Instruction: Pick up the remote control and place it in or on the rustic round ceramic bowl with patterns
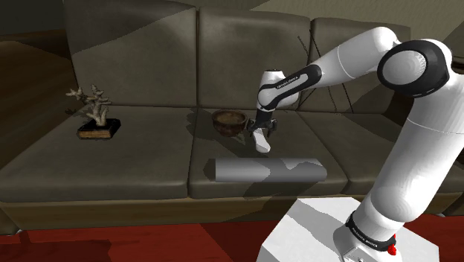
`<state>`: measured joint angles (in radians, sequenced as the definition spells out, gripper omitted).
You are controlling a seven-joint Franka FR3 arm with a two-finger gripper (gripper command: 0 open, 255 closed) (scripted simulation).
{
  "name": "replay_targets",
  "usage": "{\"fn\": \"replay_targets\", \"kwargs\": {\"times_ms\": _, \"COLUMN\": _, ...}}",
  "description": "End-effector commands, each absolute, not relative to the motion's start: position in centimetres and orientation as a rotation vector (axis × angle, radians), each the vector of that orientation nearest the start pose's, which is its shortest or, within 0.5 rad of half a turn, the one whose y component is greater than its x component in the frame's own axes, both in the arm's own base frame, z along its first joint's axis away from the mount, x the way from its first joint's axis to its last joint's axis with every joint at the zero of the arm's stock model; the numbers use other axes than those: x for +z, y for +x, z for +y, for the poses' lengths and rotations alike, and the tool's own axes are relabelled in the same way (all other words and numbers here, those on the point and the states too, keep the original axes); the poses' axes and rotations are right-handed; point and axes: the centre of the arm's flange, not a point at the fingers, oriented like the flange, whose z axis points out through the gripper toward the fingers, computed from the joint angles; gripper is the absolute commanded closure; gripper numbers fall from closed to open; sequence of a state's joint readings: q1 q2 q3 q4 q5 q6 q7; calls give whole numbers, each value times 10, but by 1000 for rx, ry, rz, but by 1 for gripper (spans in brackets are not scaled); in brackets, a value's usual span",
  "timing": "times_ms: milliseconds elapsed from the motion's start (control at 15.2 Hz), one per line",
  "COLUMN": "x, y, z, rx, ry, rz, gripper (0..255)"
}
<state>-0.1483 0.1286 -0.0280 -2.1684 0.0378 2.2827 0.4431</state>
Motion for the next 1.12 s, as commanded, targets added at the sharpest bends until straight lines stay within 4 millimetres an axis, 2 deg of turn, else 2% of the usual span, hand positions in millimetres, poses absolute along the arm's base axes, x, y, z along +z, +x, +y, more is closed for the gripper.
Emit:
{"fn": "replay_targets", "kwargs": {"times_ms": 0, "x": 333, "y": 542, "z": -96, "rx": 29, "ry": -2959, "rz": 987, "gripper": 0}}
{"fn": "replay_targets", "kwargs": {"times_ms": 66, "x": 333, "y": 542, "z": -96, "rx": 29, "ry": -2959, "rz": 987, "gripper": 0}}
{"fn": "replay_targets", "kwargs": {"times_ms": 132, "x": 333, "y": 542, "z": -95, "rx": 29, "ry": -2959, "rz": 987, "gripper": 255}}
{"fn": "replay_targets", "kwargs": {"times_ms": 726, "x": 333, "y": 542, "z": -96, "rx": 29, "ry": -2959, "rz": 987, "gripper": 255}}
{"fn": "replay_targets", "kwargs": {"times_ms": 1056, "x": 360, "y": 542, "z": -96, "rx": 29, "ry": -2959, "rz": 987, "gripper": 255}}
